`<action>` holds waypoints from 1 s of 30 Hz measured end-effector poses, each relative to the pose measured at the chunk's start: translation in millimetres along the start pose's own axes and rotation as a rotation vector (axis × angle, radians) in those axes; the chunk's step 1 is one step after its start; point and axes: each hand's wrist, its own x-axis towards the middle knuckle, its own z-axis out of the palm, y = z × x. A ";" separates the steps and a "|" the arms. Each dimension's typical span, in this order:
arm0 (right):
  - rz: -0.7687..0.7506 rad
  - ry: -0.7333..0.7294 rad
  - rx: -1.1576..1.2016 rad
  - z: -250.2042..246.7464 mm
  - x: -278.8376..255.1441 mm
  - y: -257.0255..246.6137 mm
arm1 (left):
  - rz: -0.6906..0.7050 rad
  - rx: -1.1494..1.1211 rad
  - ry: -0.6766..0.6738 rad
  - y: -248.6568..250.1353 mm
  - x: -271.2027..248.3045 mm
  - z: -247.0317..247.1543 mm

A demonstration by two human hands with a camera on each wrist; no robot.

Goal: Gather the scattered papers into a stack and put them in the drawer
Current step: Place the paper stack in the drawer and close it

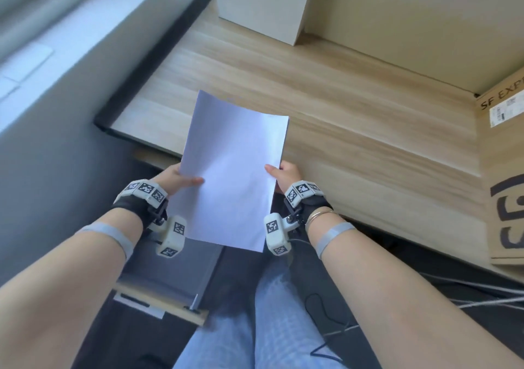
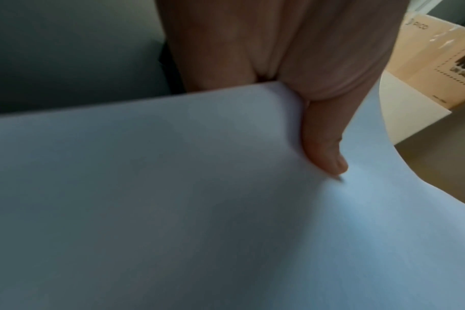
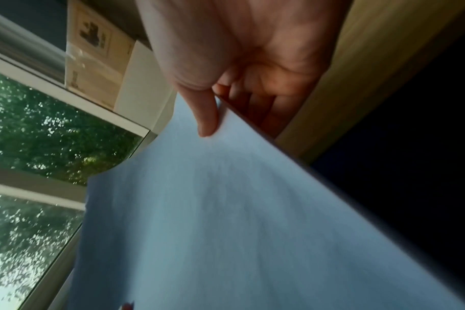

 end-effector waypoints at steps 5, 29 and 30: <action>0.076 -0.177 -0.029 56.5 6.4 29.8 | -0.059 -0.040 0.067 -53.5 -21.4 -31.3; 0.256 -0.416 -0.199 171.4 14.2 126.4 | -0.339 0.130 0.135 -208.8 16.1 -77.6; 0.262 -0.416 -0.178 170.4 17.7 129.5 | -0.344 0.160 0.131 -210.7 22.0 -78.7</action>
